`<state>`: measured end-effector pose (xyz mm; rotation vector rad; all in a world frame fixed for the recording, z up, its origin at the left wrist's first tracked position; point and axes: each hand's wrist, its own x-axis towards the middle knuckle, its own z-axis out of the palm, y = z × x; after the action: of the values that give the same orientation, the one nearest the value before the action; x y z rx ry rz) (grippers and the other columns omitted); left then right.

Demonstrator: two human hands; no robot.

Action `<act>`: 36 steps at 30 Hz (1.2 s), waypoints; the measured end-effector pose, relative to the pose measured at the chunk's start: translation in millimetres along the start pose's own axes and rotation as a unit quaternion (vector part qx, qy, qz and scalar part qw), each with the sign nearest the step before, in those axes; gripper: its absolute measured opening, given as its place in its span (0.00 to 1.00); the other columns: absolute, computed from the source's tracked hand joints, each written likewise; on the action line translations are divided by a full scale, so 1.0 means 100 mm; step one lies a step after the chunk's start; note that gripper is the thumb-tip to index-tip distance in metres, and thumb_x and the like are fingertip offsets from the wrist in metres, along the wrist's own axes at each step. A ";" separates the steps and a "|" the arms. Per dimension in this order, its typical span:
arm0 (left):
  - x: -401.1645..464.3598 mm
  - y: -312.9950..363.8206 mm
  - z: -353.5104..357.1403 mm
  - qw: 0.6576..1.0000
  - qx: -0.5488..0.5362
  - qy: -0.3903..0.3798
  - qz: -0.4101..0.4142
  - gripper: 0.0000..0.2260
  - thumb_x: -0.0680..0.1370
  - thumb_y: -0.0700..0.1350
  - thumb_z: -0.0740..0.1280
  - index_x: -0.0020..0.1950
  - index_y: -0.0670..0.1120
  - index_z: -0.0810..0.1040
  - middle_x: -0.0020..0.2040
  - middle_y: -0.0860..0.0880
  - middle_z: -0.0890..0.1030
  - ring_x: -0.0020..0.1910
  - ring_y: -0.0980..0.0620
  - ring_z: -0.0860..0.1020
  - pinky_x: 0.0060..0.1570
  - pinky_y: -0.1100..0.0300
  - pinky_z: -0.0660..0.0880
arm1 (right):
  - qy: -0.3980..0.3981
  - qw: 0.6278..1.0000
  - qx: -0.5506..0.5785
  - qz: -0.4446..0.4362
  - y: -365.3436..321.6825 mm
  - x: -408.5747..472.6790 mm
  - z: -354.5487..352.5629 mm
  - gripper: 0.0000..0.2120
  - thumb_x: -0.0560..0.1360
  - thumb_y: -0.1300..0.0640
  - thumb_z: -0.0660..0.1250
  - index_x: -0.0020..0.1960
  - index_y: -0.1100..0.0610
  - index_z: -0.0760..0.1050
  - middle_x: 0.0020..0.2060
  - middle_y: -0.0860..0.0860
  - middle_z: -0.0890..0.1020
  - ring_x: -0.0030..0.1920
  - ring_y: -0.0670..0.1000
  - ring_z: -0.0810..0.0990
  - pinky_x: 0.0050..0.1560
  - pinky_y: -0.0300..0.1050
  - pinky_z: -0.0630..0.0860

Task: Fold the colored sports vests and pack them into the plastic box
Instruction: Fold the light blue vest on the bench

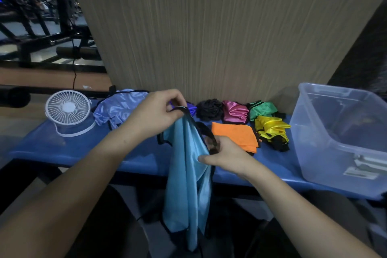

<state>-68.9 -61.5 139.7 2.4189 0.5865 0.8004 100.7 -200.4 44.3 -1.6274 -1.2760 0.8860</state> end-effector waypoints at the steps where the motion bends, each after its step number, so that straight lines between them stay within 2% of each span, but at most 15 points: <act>1: 0.00 -0.02 -0.05 1.000 0.006 0.008 -0.004 0.06 0.75 0.38 0.71 0.43 0.49 0.80 0.31 0.62 0.78 0.29 0.60 0.71 0.33 0.70 0.66 | -0.017 1.000 -0.007 0.003 0.02 0.00 -0.01 0.08 0.71 0.61 0.74 0.50 0.58 0.81 0.45 0.48 0.86 0.47 0.48 0.85 0.52 0.47 0.79; 3: -0.01 -0.08 -0.16 1.000 0.017 0.021 -0.015 0.07 0.75 0.37 0.71 0.42 0.49 0.79 0.31 0.65 0.77 0.29 0.59 0.71 0.33 0.71 0.66 | -0.038 0.998 -0.045 0.002 0.05 -0.01 -0.04 0.04 0.72 0.60 0.74 0.45 0.60 0.80 0.40 0.47 0.83 0.41 0.45 0.82 0.47 0.46 0.77; 5: -0.02 -0.18 -0.25 0.998 0.042 0.038 -0.016 0.10 0.75 0.37 0.72 0.41 0.52 0.78 0.32 0.66 0.77 0.29 0.60 0.71 0.33 0.71 0.66 | -0.039 0.995 -0.093 -0.003 0.06 -0.02 -0.09 0.08 0.72 0.58 0.75 0.42 0.61 0.79 0.36 0.46 0.79 0.38 0.44 0.77 0.42 0.46 0.74; 8: -0.07 -0.36 -0.38 0.995 0.069 0.056 -0.048 0.08 0.76 0.37 0.71 0.43 0.49 0.78 0.31 0.70 0.76 0.31 0.68 0.73 0.34 0.74 0.66 | -0.045 0.987 -0.152 -0.011 0.05 -0.04 -0.19 0.08 0.72 0.56 0.75 0.39 0.58 0.78 0.32 0.43 0.76 0.34 0.43 0.73 0.39 0.45 0.70; 9: -0.10 -0.42 -0.43 0.993 0.077 0.062 -0.061 0.08 0.76 0.38 0.71 0.43 0.50 0.78 0.31 0.70 0.76 0.31 0.68 0.73 0.34 0.73 0.66 | -0.047 0.985 -0.164 -0.009 0.03 -0.05 -0.23 0.09 0.72 0.56 0.74 0.38 0.58 0.77 0.30 0.44 0.74 0.33 0.43 0.72 0.37 0.45 0.69; 12: -0.18 -0.66 -0.52 0.987 0.099 0.083 -0.094 0.11 0.76 0.40 0.72 0.40 0.55 0.76 0.34 0.62 0.79 0.35 0.62 0.75 0.40 0.58 0.69 | -0.051 0.980 -0.191 0.006 0.00 -0.09 -0.34 0.12 0.71 0.58 0.74 0.35 0.59 0.72 0.28 0.44 0.69 0.29 0.44 0.66 0.33 0.44 0.63; 14: -0.22 -0.81 -0.57 0.983 0.108 0.098 -0.114 0.12 0.75 0.40 0.71 0.40 0.56 0.75 0.37 0.59 0.79 0.37 0.58 0.76 0.42 0.55 0.70 | -0.055 0.979 -0.197 0.022 -0.02 -0.11 -0.39 0.10 0.71 0.59 0.74 0.36 0.59 0.73 0.28 0.45 0.70 0.29 0.44 0.68 0.33 0.43 0.64; 16: -0.26 -0.93 -0.62 0.978 0.112 0.106 -0.139 0.11 0.75 0.40 0.71 0.40 0.55 0.75 0.40 0.57 0.80 0.39 0.50 0.77 0.45 0.52 0.73 | -0.061 0.977 -0.200 0.025 -0.03 -0.14 -0.44 0.08 0.71 0.60 0.73 0.36 0.56 0.75 0.29 0.44 0.75 0.30 0.44 0.71 0.34 0.42 0.68; 19: -0.34 -1.04 -0.65 0.971 0.128 0.107 -0.170 0.11 0.75 0.39 0.70 0.40 0.54 0.74 0.42 0.54 0.80 0.44 0.45 0.78 0.49 0.49 0.75 | -0.064 0.978 -0.197 0.028 -0.01 -0.18 -0.52 0.02 0.71 0.61 0.72 0.43 0.55 0.81 0.36 0.47 0.84 0.36 0.44 0.80 0.39 0.43 0.76; 23: -0.46 -1.11 -0.55 0.972 0.136 0.073 -0.178 0.14 0.74 0.36 0.70 0.39 0.55 0.73 0.40 0.55 0.80 0.43 0.44 0.79 0.47 0.49 0.75 | -0.018 0.984 -0.177 0.007 0.01 -0.18 -0.55 0.05 0.71 0.64 0.72 0.40 0.56 0.78 0.33 0.45 0.80 0.33 0.42 0.75 0.37 0.42 0.72; 27: -0.49 -1.11 -0.42 0.977 0.117 0.059 -0.171 0.15 0.74 0.37 0.69 0.43 0.59 0.74 0.43 0.55 0.82 0.44 0.49 0.80 0.49 0.48 0.77 | 0.012 0.984 -0.177 -0.025 0.02 -0.13 -0.54 0.06 0.70 0.64 0.72 0.38 0.58 0.76 0.32 0.48 0.78 0.34 0.44 0.74 0.37 0.45 0.71; 31: -0.45 -1.02 -0.31 0.979 0.116 0.061 -0.156 0.12 0.75 0.37 0.70 0.42 0.55 0.75 0.40 0.58 0.79 0.40 0.60 0.77 0.42 0.55 0.71 | 0.018 0.984 -0.172 -0.041 -0.01 -0.07 -0.53 0.03 0.70 0.63 0.71 0.40 0.59 0.76 0.38 0.58 0.81 0.36 0.47 0.76 0.38 0.49 0.72; 34: -0.45 -0.97 -0.28 0.980 0.122 0.058 -0.145 0.10 0.75 0.37 0.69 0.46 0.53 0.76 0.40 0.58 0.78 0.39 0.63 0.75 0.39 0.60 0.69 | 0.028 0.985 -0.167 -0.043 -0.03 -0.06 -0.52 0.05 0.67 0.57 0.69 0.40 0.57 0.76 0.38 0.58 0.81 0.35 0.48 0.76 0.37 0.51 0.73; 36: -0.46 -0.97 -0.24 0.985 0.127 0.021 -0.115 0.12 0.75 0.36 0.70 0.48 0.54 0.75 0.43 0.59 0.77 0.42 0.66 0.75 0.44 0.61 0.71 | 0.034 0.986 -0.159 -0.048 -0.03 -0.06 -0.51 0.06 0.65 0.54 0.68 0.39 0.55 0.75 0.37 0.57 0.81 0.35 0.47 0.76 0.37 0.49 0.71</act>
<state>-140.6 -3.2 79.3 2.5035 1.0180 0.7154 144.4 -215.7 66.6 -1.8057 -1.4922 0.5845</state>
